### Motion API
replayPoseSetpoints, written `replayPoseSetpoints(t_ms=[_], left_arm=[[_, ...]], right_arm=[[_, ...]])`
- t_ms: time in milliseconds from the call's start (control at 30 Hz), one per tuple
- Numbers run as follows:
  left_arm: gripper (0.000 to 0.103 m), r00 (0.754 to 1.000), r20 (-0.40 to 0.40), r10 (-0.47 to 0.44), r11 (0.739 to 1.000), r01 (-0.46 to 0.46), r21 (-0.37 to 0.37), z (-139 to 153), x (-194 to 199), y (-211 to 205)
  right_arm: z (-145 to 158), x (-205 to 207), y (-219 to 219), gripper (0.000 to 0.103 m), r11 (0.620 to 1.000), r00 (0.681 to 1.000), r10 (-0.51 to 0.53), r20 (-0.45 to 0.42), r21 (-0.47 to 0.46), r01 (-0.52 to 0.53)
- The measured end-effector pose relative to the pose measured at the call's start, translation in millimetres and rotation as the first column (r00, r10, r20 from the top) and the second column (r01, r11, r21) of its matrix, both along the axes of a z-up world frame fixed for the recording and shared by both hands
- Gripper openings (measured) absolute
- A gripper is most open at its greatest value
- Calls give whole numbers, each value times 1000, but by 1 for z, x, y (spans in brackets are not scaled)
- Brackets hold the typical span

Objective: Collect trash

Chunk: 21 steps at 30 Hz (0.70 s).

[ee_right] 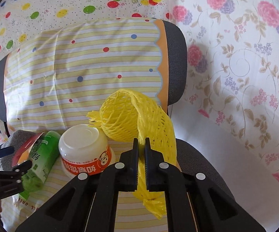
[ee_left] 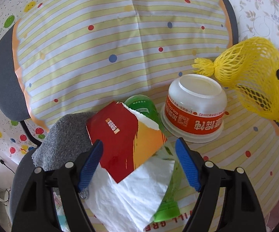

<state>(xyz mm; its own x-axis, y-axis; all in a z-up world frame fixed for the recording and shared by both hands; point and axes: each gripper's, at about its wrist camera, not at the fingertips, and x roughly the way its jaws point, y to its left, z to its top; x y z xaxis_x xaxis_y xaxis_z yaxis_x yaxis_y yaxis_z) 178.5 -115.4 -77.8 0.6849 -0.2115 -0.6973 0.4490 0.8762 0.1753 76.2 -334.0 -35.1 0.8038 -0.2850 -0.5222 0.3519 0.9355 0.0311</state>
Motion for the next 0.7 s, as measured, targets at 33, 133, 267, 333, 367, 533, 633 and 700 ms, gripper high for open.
replayPoseSetpoints(t_ms=[33,133,267,333,367,533,633,700], left_arm=[[75,1000,-1,7,1000,-7,5,-2,3,-2],[74,1000,-3,21,1000,-21,20,-7,9,-3],[64,999,-23,25,1000,-25,8,-13,17,2],[55,1000,-21,22,1000,-22,-6,-13,20,4],[53,1000,-16,22,1000,-22,-11,-12,20,4],[36,1000,-4,13,997,-13,-78,1,21,11],[16,1000,1,12,991,-11,-134,10,20,19],[7,1000,10,20,988,-18,-151,16,20,20]], right_arm=[[0,0,0,6,1000,1000,3,0,5,-3],[-1,1,3,6,1000,1000,14,-5,21,-14],[-6,4,6,6,999,1000,27,-13,41,-26],[-9,6,7,6,998,999,30,-21,53,-29],[-11,7,7,6,998,999,32,-25,62,-30],[-16,10,9,6,995,998,44,-37,92,-41],[-16,11,10,6,994,998,49,-39,101,-45],[-16,12,10,6,993,998,53,-39,107,-48]])
